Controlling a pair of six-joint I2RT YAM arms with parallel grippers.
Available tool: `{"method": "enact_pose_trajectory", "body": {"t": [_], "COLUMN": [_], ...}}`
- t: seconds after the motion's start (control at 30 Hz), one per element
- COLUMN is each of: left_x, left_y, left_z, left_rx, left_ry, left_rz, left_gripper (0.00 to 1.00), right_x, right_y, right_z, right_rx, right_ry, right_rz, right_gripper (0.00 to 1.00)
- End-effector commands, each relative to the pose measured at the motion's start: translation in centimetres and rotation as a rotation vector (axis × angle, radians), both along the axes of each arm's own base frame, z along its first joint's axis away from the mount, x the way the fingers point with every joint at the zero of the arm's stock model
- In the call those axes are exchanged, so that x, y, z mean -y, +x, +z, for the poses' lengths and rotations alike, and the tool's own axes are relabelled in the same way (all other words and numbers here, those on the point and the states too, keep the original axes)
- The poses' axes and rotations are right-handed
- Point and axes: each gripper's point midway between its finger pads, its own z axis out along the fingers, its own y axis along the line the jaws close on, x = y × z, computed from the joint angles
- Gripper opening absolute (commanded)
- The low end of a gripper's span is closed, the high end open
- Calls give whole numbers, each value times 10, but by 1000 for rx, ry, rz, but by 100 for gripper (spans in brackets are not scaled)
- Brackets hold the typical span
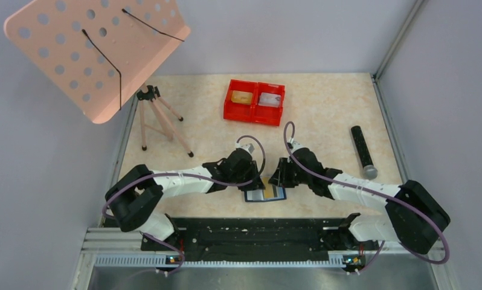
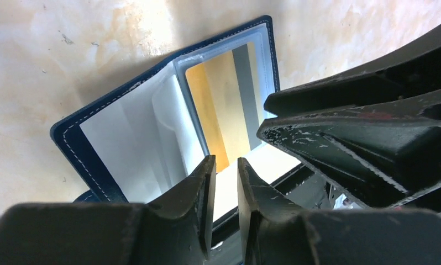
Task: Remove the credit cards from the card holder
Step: Remove the credit card from the card holder.
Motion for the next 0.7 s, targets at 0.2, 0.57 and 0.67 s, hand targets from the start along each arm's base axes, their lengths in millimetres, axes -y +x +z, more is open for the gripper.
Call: {"method": "enact_pose_trajectory", "body": {"t": [0.2,0.57,0.67], "left_x": [2,3,7], "left_y": [17,20,21], "left_z": [-12,-15,-11], "left_rx": [42,74,78], "left_ry": [-31,-37,-57], "left_rz": [83,72,70], "left_gripper": [33,38,38], "right_x": [10,23,23], "right_y": [-4,-8,-8], "right_z": [-28,-36,-35], "right_rx": [-31,-32,-30], "right_ry": [-41,-69,-64], "right_rz": [-10,-55,-57], "right_gripper": [28,28,27]}}
